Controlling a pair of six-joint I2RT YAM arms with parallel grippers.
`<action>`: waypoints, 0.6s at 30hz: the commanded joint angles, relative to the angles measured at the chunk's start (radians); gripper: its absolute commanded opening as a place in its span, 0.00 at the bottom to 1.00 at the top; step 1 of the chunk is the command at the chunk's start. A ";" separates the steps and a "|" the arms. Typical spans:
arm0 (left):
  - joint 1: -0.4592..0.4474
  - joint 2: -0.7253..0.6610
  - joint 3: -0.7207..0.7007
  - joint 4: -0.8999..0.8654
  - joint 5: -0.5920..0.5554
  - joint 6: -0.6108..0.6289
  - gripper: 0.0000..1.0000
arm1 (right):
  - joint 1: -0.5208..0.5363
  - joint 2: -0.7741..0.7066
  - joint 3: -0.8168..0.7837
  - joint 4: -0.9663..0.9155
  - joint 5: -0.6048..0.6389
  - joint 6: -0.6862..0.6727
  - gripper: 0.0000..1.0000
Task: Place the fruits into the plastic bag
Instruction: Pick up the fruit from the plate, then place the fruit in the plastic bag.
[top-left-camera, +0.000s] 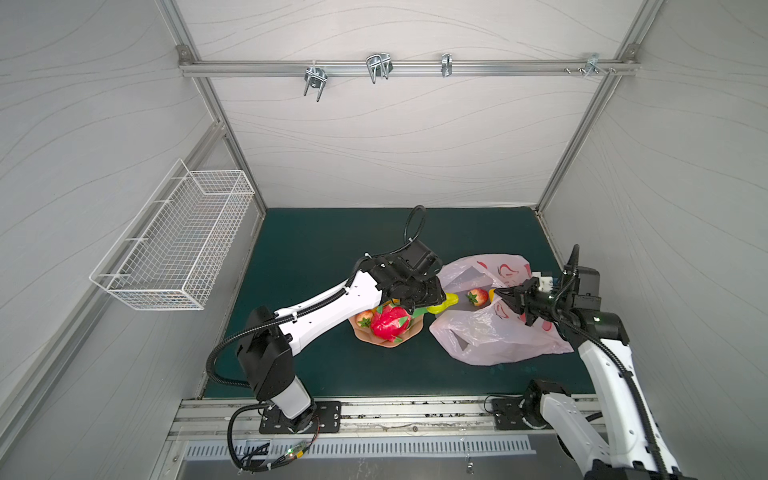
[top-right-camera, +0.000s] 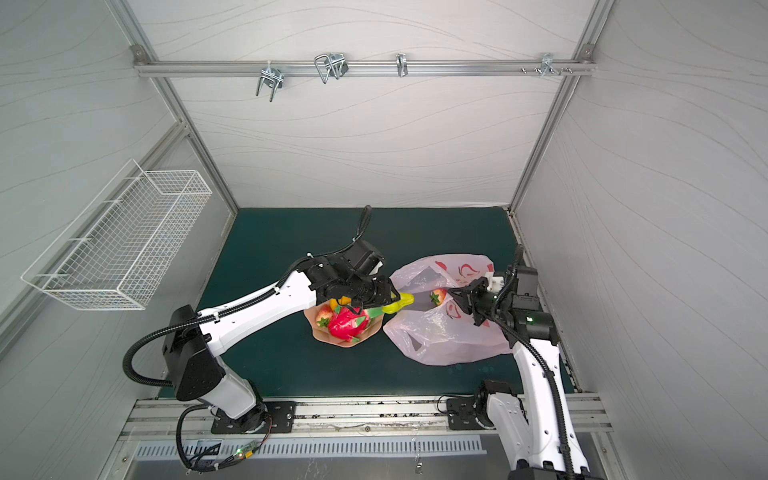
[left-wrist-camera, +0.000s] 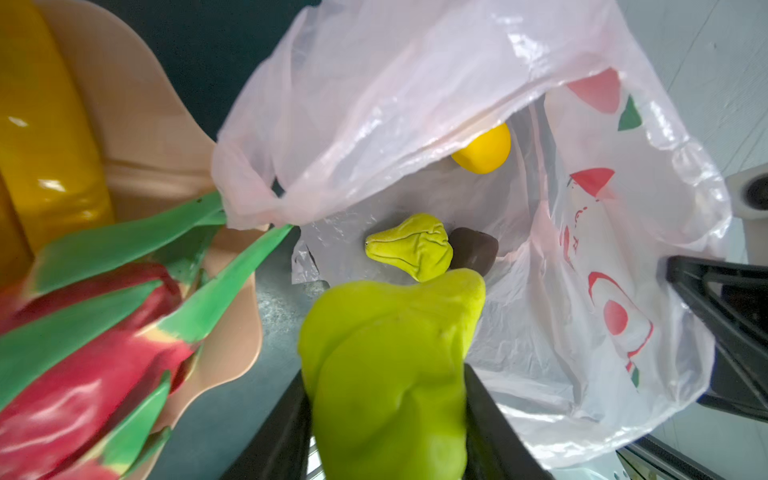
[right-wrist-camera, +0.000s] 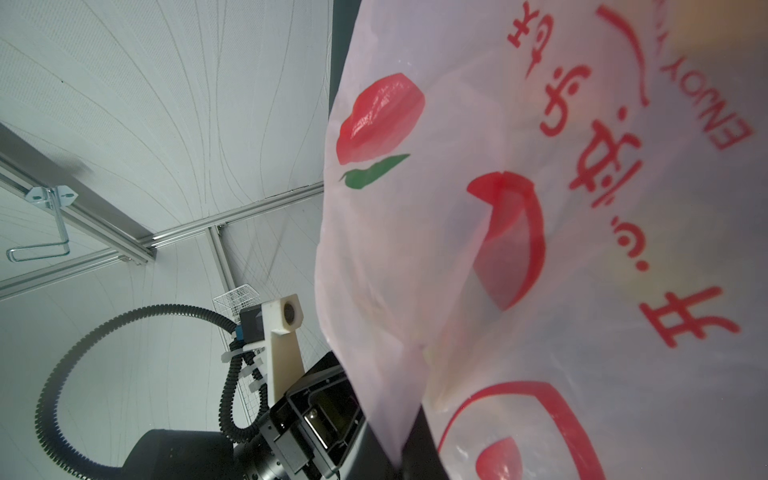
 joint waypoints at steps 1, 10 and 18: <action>-0.050 0.014 -0.003 0.071 -0.020 -0.046 0.24 | -0.003 -0.016 0.015 -0.028 -0.012 -0.002 0.00; -0.124 0.122 -0.003 0.132 0.067 -0.084 0.24 | -0.003 -0.036 0.006 -0.049 -0.010 -0.005 0.00; -0.133 0.227 0.054 0.147 0.130 -0.077 0.24 | 0.001 -0.059 0.000 -0.069 0.001 -0.003 0.00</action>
